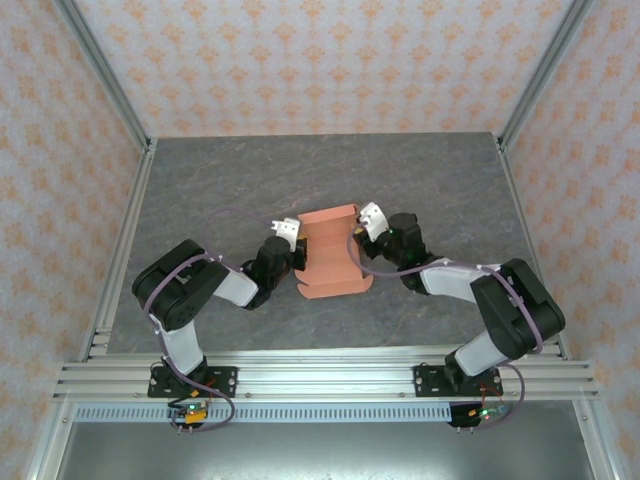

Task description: Fold the paper box

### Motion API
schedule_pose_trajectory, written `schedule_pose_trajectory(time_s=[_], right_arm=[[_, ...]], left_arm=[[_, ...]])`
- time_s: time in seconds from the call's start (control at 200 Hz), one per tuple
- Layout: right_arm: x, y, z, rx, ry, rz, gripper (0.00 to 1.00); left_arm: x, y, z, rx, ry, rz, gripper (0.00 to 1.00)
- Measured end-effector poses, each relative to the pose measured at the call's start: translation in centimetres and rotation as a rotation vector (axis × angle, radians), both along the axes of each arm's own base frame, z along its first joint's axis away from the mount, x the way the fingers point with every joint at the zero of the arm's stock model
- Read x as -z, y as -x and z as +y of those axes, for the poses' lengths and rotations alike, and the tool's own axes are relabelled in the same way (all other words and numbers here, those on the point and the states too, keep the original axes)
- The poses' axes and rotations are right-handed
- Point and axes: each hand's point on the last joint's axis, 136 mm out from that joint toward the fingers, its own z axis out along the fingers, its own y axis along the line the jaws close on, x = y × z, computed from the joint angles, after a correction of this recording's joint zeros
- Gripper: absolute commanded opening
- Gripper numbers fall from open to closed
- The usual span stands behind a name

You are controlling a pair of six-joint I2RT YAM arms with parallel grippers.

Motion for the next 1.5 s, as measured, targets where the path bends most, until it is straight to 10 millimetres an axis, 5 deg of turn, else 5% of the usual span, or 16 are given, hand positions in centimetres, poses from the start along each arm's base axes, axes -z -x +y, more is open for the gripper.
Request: schedule_pose_trajectory(time_s=[0.445,0.816,1.502], right_arm=[[0.3,-1.2,0.0,-0.065,-0.012,0.009,0.28],[1.0,1.2,4.5,-0.290,-0.066,0.002,0.32],[1.0,-3.9,1.6,0.170,-0.099,-0.185,0.00]], left_arm=[[0.0,0.1,0.1,-0.003,-0.005,0.004,0.00],[-0.2,-0.2,-0.2,-0.002,-0.005,0.024,0.00],[-0.6,0.9,-1.9,0.024,0.045,0.055,0.00]])
